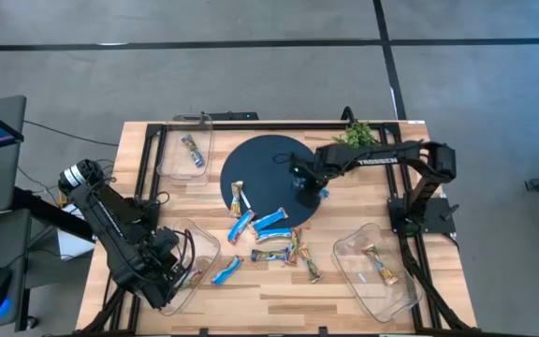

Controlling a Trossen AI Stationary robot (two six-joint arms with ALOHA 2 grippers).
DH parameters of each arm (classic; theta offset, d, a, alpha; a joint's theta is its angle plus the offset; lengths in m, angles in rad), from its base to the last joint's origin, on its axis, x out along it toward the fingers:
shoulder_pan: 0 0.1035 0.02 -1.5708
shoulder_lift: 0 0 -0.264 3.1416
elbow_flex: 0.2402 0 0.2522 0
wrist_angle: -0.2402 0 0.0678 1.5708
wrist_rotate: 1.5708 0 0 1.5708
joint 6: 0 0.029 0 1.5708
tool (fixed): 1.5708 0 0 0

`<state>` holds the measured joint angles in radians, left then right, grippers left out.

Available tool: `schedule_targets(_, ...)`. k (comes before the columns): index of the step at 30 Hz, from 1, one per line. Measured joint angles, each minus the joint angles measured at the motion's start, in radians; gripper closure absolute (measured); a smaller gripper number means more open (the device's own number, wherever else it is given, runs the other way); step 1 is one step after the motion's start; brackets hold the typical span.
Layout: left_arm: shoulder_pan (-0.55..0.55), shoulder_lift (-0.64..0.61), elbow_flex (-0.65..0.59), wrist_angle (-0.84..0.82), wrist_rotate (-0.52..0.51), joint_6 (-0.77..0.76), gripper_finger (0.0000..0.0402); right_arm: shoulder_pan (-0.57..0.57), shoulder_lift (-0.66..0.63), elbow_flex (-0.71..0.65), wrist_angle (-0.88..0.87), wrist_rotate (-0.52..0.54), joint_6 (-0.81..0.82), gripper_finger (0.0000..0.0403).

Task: Pick and place Granola Bars by type
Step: Put the blue granola bar into the top transparent bin

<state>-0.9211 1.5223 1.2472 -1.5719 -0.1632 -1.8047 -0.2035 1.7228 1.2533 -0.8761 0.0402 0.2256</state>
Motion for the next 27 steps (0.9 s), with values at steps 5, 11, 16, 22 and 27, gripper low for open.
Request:
schedule_targets(5, 0.000, 0.000, 0.000, 0.001, -0.071, -0.012, 0.0235, -0.005, -0.001, 0.163, 0.071, -0.013, -0.079, 0.0392)
schedule_targets(11, 0.000, 0.000, 0.000, 0.001, -0.167, 0.027, 0.0235, -0.029, -0.001, 0.268, 0.270, -0.034, -0.129, 0.0396)
schedule_targets(16, 0.005, 0.000, 0.000, 0.001, -0.186, 0.169, 0.0235, -0.055, -0.002, 0.289, 0.367, -0.098, -0.127, 0.0393)
schedule_targets(22, 0.025, 0.000, -0.012, 0.000, -0.200, 0.251, 0.0235, -0.072, 0.014, 0.290, 0.484, -0.151, -0.093, 0.0393)
schedule_targets(27, 0.049, 0.001, -0.046, 0.002, -0.209, 0.337, 0.0235, -0.074, 0.059, 0.293, 0.518, -0.204, -0.047, 0.0393)
